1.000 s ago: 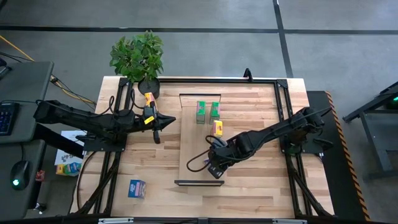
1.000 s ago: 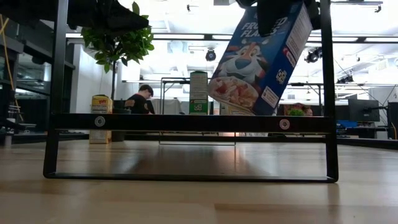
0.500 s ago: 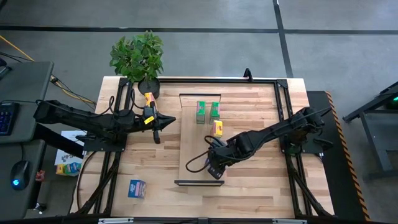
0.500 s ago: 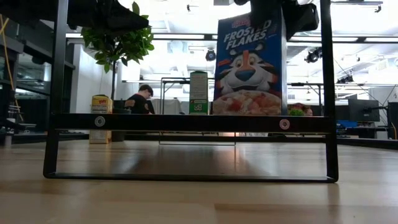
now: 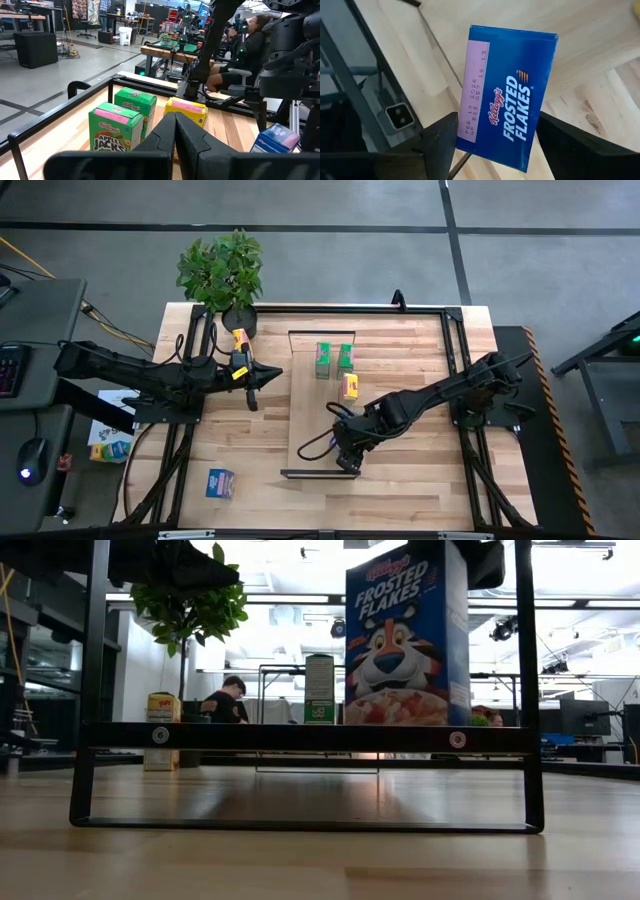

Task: Stack cereal on shelf
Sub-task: Put the right blue cereal box on the shelf

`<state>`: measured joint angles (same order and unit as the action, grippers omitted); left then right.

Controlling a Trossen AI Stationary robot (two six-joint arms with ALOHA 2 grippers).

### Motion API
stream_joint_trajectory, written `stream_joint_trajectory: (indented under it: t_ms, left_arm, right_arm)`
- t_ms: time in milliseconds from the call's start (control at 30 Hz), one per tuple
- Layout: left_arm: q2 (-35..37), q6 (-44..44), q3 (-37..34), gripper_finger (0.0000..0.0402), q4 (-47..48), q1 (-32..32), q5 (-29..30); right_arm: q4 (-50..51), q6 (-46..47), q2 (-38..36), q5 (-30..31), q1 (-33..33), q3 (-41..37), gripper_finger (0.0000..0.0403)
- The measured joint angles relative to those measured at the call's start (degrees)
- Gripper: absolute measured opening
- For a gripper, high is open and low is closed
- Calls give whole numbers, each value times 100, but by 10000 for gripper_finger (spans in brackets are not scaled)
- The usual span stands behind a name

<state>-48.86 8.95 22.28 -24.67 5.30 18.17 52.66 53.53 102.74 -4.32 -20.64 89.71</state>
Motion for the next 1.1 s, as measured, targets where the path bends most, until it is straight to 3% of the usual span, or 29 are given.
stream_joint_trajectory:
  t_ms: [467,633,1100]
  left_arm:
    - [0,-2,0,0,0,-2,0]
    - [1,-3,-1,0,0,-1,-1]
    - [2,-2,0,0,0,0,0]
  right_arm:
    - [12,-110,0,-318,-1,0,256]
    - [-26,82,0,122,4,0,256]
    - [-152,2072,-2,1697,-42,0,256]
